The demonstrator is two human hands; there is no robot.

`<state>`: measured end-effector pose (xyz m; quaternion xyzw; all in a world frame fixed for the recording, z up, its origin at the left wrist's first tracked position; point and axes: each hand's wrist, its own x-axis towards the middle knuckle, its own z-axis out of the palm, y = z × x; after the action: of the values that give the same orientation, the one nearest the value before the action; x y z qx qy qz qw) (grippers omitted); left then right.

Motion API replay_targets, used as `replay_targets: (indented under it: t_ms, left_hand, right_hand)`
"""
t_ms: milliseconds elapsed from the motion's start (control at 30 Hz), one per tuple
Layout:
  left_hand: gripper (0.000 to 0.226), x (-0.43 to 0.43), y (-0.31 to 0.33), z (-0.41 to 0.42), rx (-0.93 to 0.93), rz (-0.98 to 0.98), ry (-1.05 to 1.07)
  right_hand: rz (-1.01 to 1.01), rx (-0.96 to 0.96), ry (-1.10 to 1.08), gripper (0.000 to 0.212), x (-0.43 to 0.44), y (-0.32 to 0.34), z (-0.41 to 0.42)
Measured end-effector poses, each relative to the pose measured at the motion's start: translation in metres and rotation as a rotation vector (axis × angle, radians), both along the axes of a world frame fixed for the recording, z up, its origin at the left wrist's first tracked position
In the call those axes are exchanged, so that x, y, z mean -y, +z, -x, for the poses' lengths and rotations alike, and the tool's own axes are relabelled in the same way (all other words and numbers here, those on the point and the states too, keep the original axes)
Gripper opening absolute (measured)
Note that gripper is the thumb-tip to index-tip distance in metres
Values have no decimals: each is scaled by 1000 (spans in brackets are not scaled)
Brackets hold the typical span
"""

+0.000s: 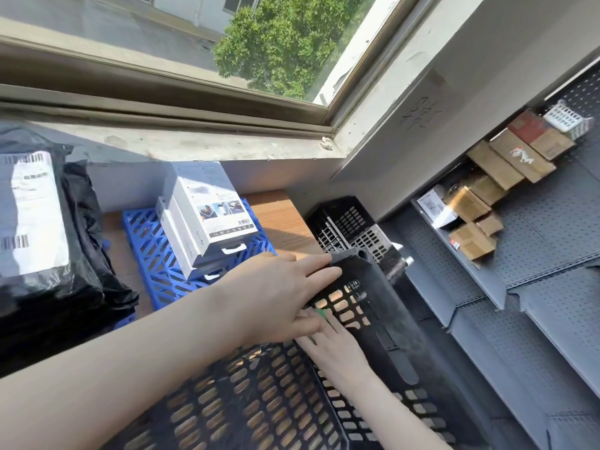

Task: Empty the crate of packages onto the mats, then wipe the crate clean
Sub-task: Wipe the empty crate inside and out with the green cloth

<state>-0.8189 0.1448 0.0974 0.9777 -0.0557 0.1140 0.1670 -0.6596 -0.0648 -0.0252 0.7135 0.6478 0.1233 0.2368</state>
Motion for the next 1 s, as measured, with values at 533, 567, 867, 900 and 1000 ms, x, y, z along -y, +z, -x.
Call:
replay_targets:
  t_ms: [533,567,867,900,1000]
  left_hand:
    - [86,-2,-3,0,89,-72,5]
    - [81,-2,-5,-1,131,-92,10]
    - [62,-1,-17,-4,257,-177,28]
    - [62,-2,-17,-4,271,-172,30]
    - [62,-4,-18,-5,302,-169,32]
  right_hand:
    - [-500,66,42,23,9,108,10]
    - [-472,62,50,24,12,95,8]
    - [-27,-136,19,39,20,-41,8]
    - [-7,-147,24,37,19,-47,9]
    - [30,-138,55,25,15,-46,11]
